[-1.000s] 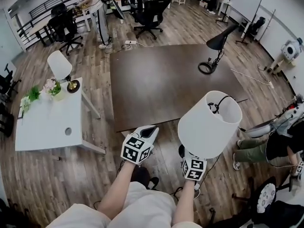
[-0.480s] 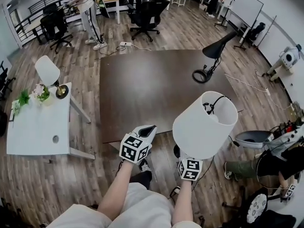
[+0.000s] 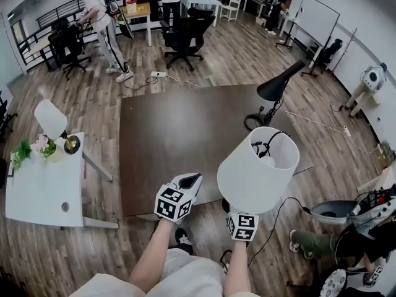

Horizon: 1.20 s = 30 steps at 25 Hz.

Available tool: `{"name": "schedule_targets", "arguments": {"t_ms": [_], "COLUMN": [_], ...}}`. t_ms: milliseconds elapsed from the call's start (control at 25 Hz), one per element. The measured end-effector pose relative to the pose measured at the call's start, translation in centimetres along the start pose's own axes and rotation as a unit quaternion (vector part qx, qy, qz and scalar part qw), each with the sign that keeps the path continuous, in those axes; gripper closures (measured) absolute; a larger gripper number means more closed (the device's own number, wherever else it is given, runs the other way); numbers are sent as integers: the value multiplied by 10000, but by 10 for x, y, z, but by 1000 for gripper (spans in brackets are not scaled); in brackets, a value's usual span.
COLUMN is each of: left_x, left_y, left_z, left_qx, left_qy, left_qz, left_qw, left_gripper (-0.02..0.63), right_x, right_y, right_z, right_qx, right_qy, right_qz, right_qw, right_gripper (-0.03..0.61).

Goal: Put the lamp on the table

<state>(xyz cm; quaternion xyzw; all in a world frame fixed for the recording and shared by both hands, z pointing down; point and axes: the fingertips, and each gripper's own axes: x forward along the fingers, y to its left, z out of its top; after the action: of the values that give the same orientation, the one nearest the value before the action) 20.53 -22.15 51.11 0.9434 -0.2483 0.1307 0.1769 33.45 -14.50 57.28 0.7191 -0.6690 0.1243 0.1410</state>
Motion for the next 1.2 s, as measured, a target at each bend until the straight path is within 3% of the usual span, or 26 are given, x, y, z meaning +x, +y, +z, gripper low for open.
{"name": "schedule_targets", "arguments": {"t_ms": [320,560,760,1200], "left_x": [-3,0,31,98], "left_y": [43,76,83,127], "left_z": [5,-22,-35,-21], "left_qx": [-96,-313,-275,-162], "left_qy": [-72,106,396,709], "left_qz": [412,707,570,448], "left_qw": [9991,9969,9972,9963], "left_gripper": [613,613,613,613], "right_x": [53,98,153,272], "right_y": [1,20,20,16], "right_z": [14,8,-1,5], "right_qx": [-28,47,68,122], "right_qy": [-24,-51,37,7], "right_qz": [227,667,894,1159], "right_qw": [9997,9978,9960,9932], "right_gripper": [383,385,385,385]}}
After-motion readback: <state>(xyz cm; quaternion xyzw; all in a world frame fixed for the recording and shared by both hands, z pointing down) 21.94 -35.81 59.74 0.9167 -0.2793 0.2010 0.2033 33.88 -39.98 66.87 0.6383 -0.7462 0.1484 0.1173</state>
